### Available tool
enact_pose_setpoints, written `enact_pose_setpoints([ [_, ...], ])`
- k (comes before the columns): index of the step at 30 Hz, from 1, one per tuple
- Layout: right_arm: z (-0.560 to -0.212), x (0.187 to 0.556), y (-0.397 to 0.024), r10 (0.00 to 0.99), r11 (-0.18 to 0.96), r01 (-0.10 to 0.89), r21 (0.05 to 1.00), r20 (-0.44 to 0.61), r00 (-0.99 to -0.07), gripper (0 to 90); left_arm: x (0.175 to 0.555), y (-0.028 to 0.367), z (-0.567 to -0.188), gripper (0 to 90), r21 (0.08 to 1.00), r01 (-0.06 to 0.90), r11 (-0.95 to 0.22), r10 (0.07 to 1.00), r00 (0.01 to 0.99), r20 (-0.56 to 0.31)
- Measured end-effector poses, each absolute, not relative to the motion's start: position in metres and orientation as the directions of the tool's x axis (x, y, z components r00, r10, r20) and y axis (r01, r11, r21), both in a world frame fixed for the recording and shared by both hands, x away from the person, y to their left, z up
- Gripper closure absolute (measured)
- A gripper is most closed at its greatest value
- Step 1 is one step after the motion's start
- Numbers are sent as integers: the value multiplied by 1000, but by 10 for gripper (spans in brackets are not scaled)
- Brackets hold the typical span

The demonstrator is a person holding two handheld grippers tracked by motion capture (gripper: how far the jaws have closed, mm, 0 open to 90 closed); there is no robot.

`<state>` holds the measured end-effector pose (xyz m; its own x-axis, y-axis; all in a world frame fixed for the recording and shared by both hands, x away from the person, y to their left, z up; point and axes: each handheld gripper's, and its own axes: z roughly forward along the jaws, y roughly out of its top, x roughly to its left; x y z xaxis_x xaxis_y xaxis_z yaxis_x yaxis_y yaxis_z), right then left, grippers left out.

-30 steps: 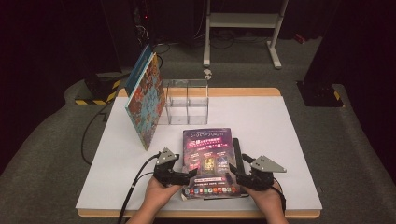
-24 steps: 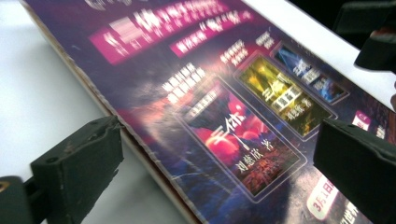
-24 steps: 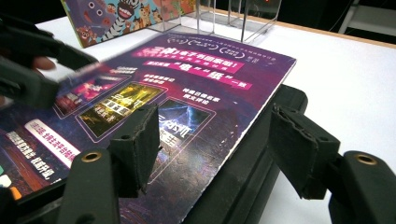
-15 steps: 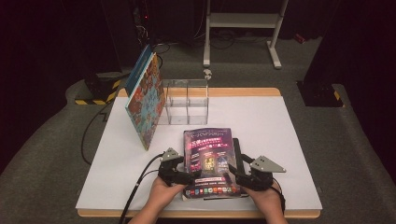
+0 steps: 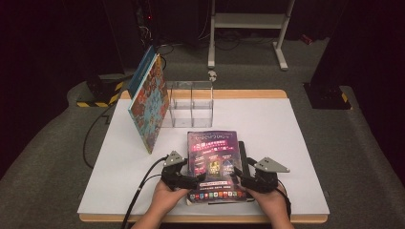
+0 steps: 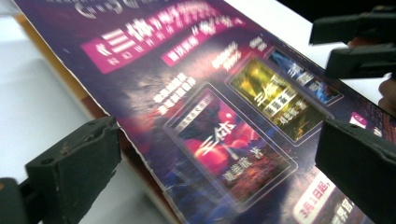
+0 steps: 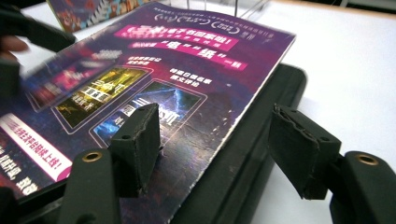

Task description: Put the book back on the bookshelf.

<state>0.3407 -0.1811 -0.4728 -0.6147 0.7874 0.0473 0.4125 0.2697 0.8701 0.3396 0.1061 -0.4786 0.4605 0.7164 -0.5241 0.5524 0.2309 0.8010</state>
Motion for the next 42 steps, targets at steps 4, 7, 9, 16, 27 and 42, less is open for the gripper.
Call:
enact_pose_setpoints([
  [4, -473, 343, -176, 790, 309, 423, 852, 18, -613, 336, 337, 115, -482, 19, 827, 519, 217, 748, 456, -482],
  [7, -473, 343, -179, 803, 308, 432, 847, 12, -596, 344, 338, 122, -486, 25, 812, 531, 242, 745, 434, -506],
  [9, -472, 342, -182, 816, 311, 438, 844, -1, -578, 363, 338, 122, -485, 34, 797, 548, 254, 726, 437, -531],
  [16, -472, 340, -189, 829, 291, 441, 849, 7, -559, 398, 344, 107, -491, 35, 767, 600, 227, 707, 441, -554],
  [27, -472, 338, -190, 817, 285, 434, 855, 20, -577, 361, 344, 92, -489, 32, 769, 607, 199, 688, 472, -551],
  [42, -469, 337, -184, 802, 251, 438, 863, 68, -593, 323, 333, 79, -471, 83, 835, 528, 154, 681, 556, -476],
])
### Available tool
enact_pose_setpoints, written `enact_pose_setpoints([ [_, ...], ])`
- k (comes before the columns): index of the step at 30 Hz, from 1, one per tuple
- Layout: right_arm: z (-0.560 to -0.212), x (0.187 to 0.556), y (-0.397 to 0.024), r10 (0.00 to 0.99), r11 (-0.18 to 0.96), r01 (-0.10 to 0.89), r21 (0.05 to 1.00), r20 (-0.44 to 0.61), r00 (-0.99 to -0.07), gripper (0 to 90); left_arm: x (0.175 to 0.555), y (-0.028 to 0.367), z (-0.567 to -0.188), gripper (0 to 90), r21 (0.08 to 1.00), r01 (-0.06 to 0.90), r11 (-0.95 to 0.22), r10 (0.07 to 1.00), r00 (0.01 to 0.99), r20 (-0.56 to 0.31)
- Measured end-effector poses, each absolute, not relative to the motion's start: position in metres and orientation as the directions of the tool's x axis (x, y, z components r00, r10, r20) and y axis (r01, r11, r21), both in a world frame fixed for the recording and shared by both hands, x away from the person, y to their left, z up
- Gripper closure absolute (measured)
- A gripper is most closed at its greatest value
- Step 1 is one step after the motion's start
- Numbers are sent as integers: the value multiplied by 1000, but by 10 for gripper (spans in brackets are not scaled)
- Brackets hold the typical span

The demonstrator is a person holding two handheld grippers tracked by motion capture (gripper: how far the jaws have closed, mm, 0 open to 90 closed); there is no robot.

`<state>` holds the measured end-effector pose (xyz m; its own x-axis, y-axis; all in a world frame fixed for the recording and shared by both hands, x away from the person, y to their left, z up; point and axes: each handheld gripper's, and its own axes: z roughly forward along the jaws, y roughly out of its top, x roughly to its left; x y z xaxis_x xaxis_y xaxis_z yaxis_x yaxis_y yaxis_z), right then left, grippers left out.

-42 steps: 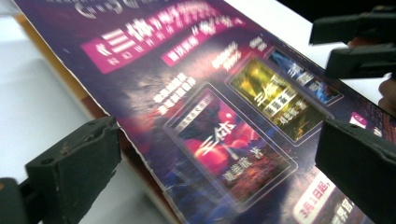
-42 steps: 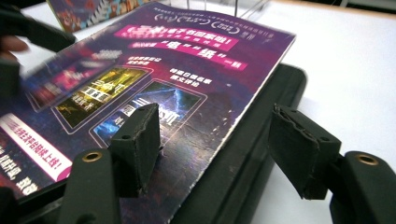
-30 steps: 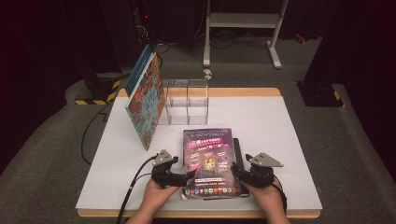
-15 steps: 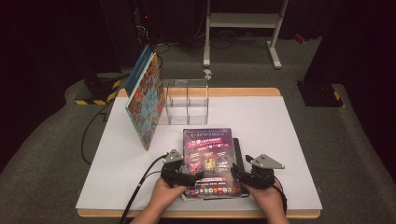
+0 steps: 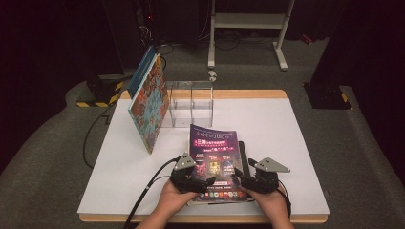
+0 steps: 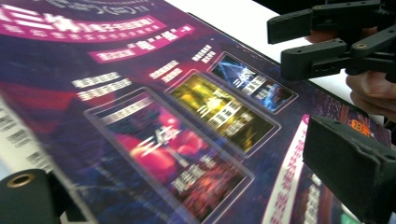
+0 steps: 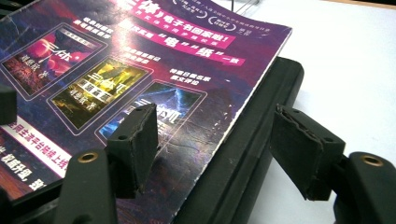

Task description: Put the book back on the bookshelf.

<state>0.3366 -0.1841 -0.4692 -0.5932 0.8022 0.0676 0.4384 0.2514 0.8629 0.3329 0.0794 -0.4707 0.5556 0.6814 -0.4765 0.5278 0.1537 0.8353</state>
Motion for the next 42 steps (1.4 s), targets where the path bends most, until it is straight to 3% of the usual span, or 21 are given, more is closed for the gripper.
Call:
enact_pose_setpoints([
  [7, -467, 338, -175, 789, 266, 446, 855, 73, -610, 316, 331, 107, -473, 98, 855, 481, 195, 735, 506, -452],
  [10, -464, 339, -169, 783, 277, 448, 850, 70, -619, 305, 328, 123, -475, 166, 865, 443, 237, 750, 483, -453],
  [16, -470, 345, -167, 791, 272, 505, 819, 109, -602, 254, 330, 116, -484, 170, 805, 546, 232, 722, 458, -519],
  [20, -468, 344, -162, 771, 272, 526, 806, 144, -620, 227, 332, 107, -491, 164, 797, 572, 192, 724, 466, -509],
  [29, -466, 339, -166, 760, 247, 515, 821, 166, -629, 294, 333, 105, -490, 219, 791, 577, 202, 714, 467, -523],
  [31, -466, 339, -166, 761, 250, 511, 823, 160, -629, 293, 331, 106, -488, 295, 800, 567, 195, 707, 484, -516],
  [33, -466, 339, -166, 762, 248, 510, 824, 160, -628, 293, 327, 105, -485, 515, 820, 536, 202, 694, 512, -506],
  [42, -466, 339, -170, 766, 238, 506, 829, 160, -622, 316, 314, 93, -474, 851, 908, 405, 103, 744, 575, -341],
])
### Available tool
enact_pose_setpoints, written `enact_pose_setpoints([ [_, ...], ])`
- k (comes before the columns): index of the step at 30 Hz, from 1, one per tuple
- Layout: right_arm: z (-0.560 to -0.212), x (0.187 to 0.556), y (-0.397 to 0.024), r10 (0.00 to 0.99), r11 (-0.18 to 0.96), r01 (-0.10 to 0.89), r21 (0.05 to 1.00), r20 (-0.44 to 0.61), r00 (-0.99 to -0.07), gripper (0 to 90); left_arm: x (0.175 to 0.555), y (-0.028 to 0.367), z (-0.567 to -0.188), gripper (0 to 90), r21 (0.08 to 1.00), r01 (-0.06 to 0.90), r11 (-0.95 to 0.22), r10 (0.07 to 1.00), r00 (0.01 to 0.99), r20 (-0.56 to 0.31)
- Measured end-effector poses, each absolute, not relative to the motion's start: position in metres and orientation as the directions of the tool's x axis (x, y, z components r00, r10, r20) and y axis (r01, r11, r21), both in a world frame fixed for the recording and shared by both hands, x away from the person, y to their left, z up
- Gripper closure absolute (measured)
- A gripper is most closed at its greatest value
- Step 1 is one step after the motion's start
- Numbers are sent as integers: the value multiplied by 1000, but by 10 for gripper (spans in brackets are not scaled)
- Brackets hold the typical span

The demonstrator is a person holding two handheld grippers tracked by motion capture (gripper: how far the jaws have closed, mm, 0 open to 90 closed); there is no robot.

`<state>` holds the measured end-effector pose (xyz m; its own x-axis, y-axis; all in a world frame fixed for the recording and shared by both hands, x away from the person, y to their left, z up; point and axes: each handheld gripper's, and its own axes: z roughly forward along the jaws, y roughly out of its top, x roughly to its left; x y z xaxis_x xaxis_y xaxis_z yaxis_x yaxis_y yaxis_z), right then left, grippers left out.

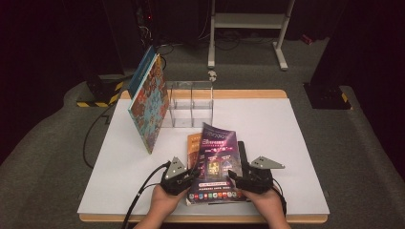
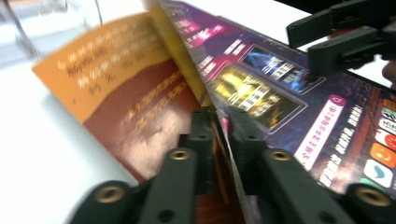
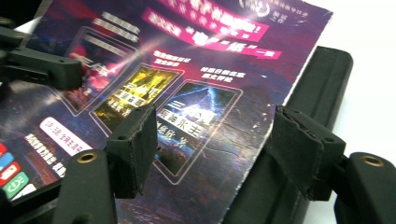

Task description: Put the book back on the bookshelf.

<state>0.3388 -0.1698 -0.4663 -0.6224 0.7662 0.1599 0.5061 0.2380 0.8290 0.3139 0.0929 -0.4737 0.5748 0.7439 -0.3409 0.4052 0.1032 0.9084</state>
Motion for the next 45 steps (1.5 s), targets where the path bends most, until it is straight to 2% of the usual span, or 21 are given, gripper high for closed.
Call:
enact_pose_setpoints([
  [3, -467, 339, -171, 769, 233, 507, 830, 162, -618, 314, 314, 93, -474, 857, 907, 410, 97, 747, 572, -339],
  [4, -467, 339, -171, 771, 230, 509, 829, 164, -616, 314, 316, 95, -474, 826, 903, 420, 94, 751, 566, -342],
  [9, -468, 340, -170, 771, 238, 508, 828, 157, -617, 314, 318, 103, -478, 554, 903, 414, 118, 788, 514, -339],
  [12, -468, 339, -169, 772, 255, 507, 824, 142, -619, 312, 319, 110, -481, 464, 904, 399, 152, 813, 469, -344],
  [15, -469, 338, -167, 777, 281, 502, 818, 113, -619, 316, 323, 118, -484, 374, 876, 431, 217, 817, 411, -405],
  [21, -469, 338, -167, 778, 282, 501, 818, 111, -618, 321, 340, 115, -491, 207, 746, 604, 282, 729, 371, -576],
  [24, -468, 337, -167, 778, 285, 496, 820, 105, -620, 322, 343, 111, -492, 137, 725, 618, 304, 713, 356, -603],
  [27, -468, 337, -167, 777, 282, 495, 822, 107, -621, 323, 346, 109, -493, 112, 697, 652, 299, 695, 353, -627],
  [39, -466, 336, -170, 784, 268, 487, 831, 106, -612, 322, 340, 91, -481, 141, 745, 616, 255, 666, 447, -597],
  [45, -467, 337, -170, 785, 282, 492, 824, 97, -612, 318, 338, 108, -479, 147, 775, 563, 287, 695, 434, -573],
])
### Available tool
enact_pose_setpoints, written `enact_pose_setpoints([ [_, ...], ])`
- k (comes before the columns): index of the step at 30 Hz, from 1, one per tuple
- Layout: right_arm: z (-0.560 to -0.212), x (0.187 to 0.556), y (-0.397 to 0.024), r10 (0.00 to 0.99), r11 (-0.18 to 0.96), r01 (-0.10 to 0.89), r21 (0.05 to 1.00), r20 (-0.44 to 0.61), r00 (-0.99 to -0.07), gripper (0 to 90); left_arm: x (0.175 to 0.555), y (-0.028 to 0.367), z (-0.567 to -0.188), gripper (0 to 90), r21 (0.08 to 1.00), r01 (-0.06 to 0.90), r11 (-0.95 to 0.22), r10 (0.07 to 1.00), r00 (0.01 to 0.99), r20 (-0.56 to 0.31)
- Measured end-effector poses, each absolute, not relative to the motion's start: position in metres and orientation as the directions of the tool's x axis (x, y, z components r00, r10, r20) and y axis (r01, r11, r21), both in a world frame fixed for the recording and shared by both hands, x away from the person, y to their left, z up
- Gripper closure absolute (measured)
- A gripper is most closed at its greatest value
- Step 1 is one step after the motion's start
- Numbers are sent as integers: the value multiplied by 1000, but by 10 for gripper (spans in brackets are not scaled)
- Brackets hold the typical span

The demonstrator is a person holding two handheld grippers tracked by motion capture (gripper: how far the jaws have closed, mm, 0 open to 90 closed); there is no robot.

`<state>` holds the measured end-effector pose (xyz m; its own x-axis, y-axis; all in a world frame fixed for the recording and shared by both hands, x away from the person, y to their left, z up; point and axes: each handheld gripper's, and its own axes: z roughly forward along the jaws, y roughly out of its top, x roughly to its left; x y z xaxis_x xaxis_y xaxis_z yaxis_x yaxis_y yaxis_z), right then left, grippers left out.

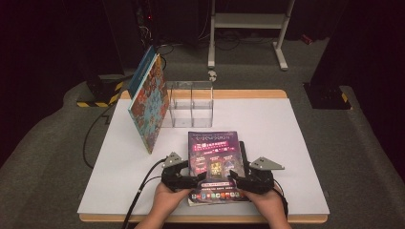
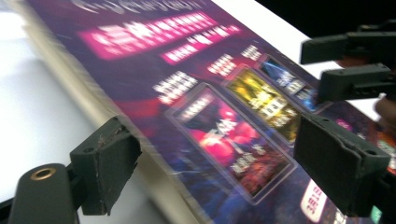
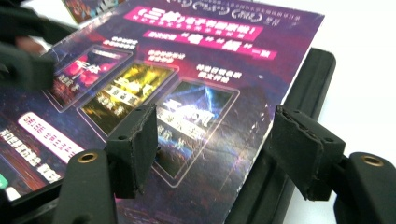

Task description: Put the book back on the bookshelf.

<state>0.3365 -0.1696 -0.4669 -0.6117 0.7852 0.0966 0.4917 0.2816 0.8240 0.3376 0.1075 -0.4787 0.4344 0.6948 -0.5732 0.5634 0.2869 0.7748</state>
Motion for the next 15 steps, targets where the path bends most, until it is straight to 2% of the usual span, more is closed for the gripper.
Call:
enact_pose_setpoints([
  [8, -465, 338, -170, 799, 337, 500, 798, 39, -601, 349, 334, 134, -479, 199, 835, 473, 282, 767, 412, -492],
  [11, -464, 338, -169, 805, 347, 493, 798, 17, -594, 352, 333, 147, -482, 260, 849, 449, 280, 799, 380, -465],
  [15, -464, 343, -172, 818, 339, 493, 802, 7, -575, 355, 332, 152, -489, 307, 864, 458, 208, 846, 358, -394],
])
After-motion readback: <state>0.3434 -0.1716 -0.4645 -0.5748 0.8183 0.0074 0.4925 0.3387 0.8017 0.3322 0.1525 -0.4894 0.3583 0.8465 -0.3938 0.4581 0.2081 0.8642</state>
